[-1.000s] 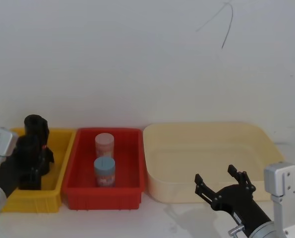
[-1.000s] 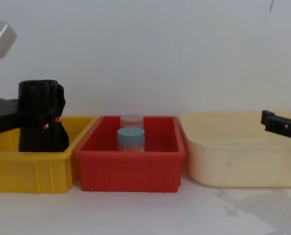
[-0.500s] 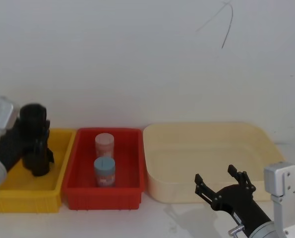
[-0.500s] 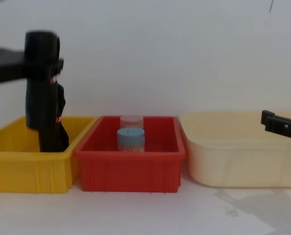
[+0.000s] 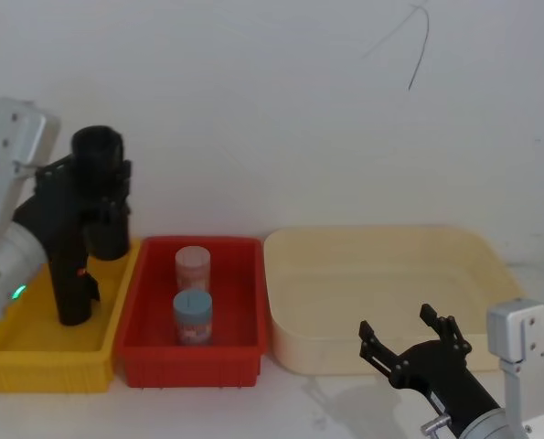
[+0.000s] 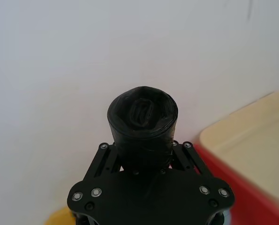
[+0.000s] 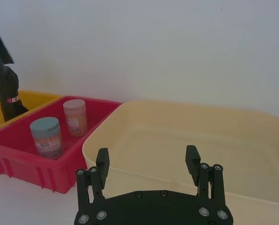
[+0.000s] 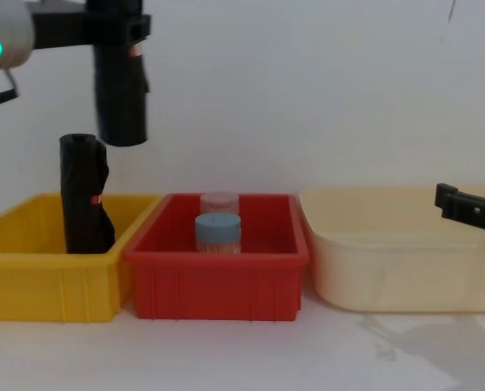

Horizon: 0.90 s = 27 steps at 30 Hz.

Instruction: Pick up the garbage bag with the one hand and transfer it to the other hand.

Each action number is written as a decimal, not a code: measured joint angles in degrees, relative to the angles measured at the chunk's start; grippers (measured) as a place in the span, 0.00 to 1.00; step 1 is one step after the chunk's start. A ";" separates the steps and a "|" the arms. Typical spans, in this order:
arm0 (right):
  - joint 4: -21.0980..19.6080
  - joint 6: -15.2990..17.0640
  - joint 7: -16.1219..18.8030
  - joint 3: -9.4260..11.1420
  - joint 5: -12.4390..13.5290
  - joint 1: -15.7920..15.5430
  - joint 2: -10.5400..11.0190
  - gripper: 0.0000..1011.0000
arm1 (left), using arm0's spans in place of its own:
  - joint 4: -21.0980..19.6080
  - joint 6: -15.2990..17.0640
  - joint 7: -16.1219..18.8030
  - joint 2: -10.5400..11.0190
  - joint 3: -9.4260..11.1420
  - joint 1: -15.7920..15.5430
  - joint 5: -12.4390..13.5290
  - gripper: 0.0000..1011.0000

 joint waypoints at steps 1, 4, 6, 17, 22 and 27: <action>0.00 0.00 0.00 0.00 0.00 0.00 0.00 0.99 | 0.19 0.24 -0.13 -0.50 0.18 -0.42 -0.19 0.35; 0.00 0.00 0.00 0.00 0.00 0.00 0.00 0.99 | 1.42 1.22 -0.68 -2.24 0.83 -1.72 -0.95 0.35; 0.00 0.00 0.00 0.00 0.00 0.00 0.00 0.99 | 2.17 1.55 -0.93 -3.09 1.15 -2.29 -1.27 0.35; 0.00 0.00 0.00 0.00 0.00 0.00 0.00 0.99 | 9.49 1.65 -3.00 -8.99 3.63 -6.93 -2.54 0.35; 0.00 0.00 0.00 0.00 0.00 0.00 0.00 0.99 | 12.82 0.91 -3.85 -11.16 4.68 -8.96 -2.56 0.35; 0.00 0.00 0.00 0.00 0.00 0.00 0.00 0.99 | 16.56 -0.17 -4.72 -13.39 5.66 -11.11 -2.43 0.35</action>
